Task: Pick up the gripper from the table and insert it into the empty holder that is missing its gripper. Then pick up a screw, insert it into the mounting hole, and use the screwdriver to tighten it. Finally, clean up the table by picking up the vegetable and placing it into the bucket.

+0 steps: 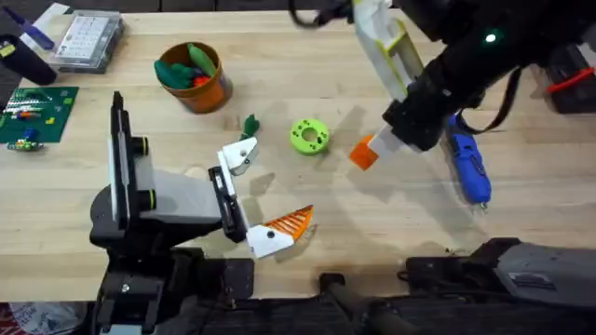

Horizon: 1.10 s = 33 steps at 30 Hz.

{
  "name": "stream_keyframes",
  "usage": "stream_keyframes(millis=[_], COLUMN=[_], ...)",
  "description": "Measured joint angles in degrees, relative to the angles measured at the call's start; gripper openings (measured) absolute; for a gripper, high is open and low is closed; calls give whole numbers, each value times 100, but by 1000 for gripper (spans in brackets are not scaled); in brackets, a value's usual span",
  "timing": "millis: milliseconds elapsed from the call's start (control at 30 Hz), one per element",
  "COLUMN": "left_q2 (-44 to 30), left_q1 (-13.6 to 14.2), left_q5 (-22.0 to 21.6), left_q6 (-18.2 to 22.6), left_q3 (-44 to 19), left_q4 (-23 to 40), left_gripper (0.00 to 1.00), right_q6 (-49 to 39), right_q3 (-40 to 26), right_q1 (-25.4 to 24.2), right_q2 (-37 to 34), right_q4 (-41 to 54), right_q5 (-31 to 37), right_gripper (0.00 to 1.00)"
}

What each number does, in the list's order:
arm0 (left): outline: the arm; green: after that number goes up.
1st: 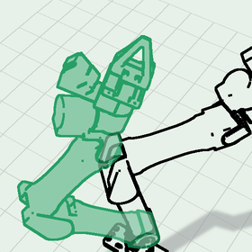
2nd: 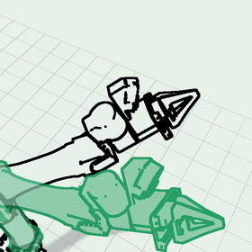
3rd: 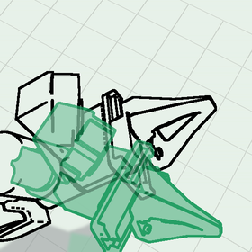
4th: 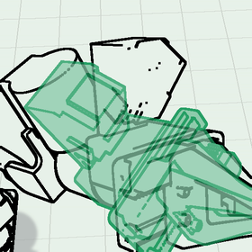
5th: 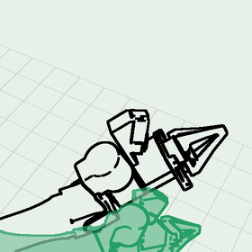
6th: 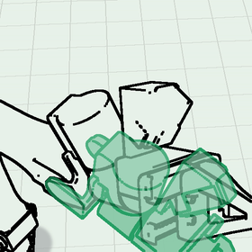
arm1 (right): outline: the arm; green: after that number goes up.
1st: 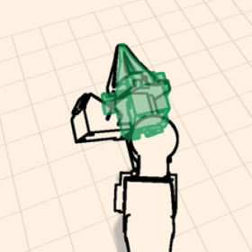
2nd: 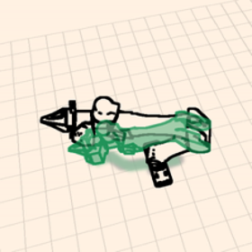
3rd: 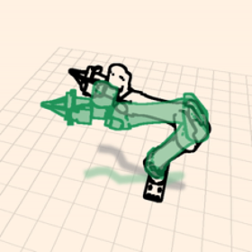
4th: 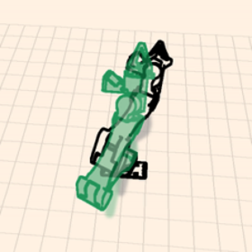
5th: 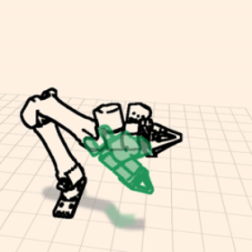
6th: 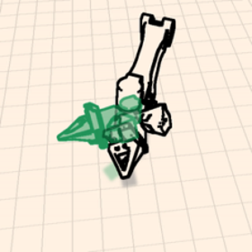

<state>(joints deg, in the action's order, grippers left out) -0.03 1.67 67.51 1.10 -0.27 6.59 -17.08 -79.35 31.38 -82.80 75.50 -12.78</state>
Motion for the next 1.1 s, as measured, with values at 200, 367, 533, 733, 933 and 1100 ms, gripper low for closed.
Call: stream_keyframes(millis=[200,367,533,733,933,1100], left_q2=[0,0,0,1,0,1], left_q1=[0,0,0,0,0,0], left_q5=[0,-1,0,0,0,0], left_q6=[0,0,0,0,0,0], left_q3=[0,0,0,-1,-2,-2], left_q4=[2,2,7,9,9,9], left_gripper=[990,990,990,990,990,990], right_q6=[700,1017,1113,1271,1508,1590], right_q3=[0,0,0,0,0,170], right_q1=[0,0,0,-103,-486,-999], right_q2=[83,83,83,83,392,1360], right_q4=[-33,-253,-316,-355,-639,-970], right_q5=[-1204,-1962,-2331,-2717,-2827,-2975], right_gripper=[8,8,8,8,8,8])
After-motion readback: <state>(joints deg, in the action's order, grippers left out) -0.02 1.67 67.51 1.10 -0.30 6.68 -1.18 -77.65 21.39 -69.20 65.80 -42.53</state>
